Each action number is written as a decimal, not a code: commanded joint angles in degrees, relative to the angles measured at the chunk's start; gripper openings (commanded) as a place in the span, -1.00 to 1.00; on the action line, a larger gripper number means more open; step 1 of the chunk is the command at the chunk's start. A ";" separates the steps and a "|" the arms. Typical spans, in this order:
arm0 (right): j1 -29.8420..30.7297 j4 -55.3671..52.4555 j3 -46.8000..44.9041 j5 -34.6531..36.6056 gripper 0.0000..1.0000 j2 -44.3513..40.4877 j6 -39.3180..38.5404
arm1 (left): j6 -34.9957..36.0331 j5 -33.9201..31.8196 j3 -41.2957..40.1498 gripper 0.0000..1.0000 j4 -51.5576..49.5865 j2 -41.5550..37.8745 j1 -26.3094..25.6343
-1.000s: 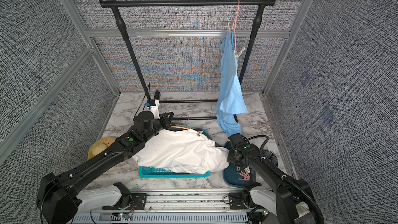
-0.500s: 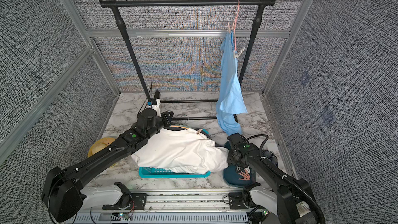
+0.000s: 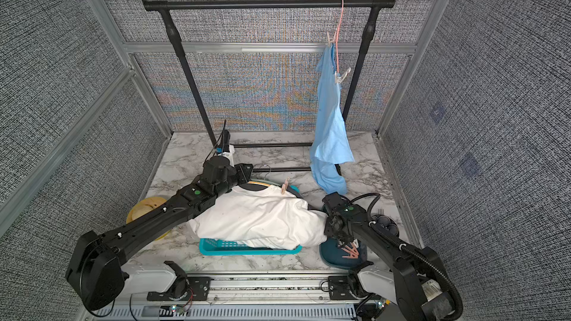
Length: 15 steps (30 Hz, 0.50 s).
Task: Use clothespins to secure the t-shirt on both sides of the hanger
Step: Place the hanger in the basket.
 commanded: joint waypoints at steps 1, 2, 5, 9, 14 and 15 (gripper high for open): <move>0.69 -1.59 0.56 0.86 -0.34 -0.44 0.69 | 0.35 2.08 0.00 -0.18 1.98 -0.54 0.18; 1.00 -1.70 0.51 1.01 -0.34 -0.65 0.76 | 0.55 1.93 0.00 -0.13 1.59 -0.93 0.24; 1.52 -2.54 0.71 2.21 -0.34 -0.99 1.83 | 1.60 0.68 -0.26 0.00 -0.35 -2.84 0.26; 1.54 -6.19 2.35 4.24 -0.20 -3.16 5.12 | 3.20 -1.32 -0.93 0.11 -3.36 -6.35 0.27; 0.94 -8.80 1.83 8.14 -0.11 -8.14 10.40 | 3.88 -2.93 -3.28 0.13 -5.70 -10.42 0.33; 0.57 -8.98 1.15 8.61 -0.12 -8.79 11.50 | 4.11 -2.97 -3.95 0.13 -6.01 -11.19 0.34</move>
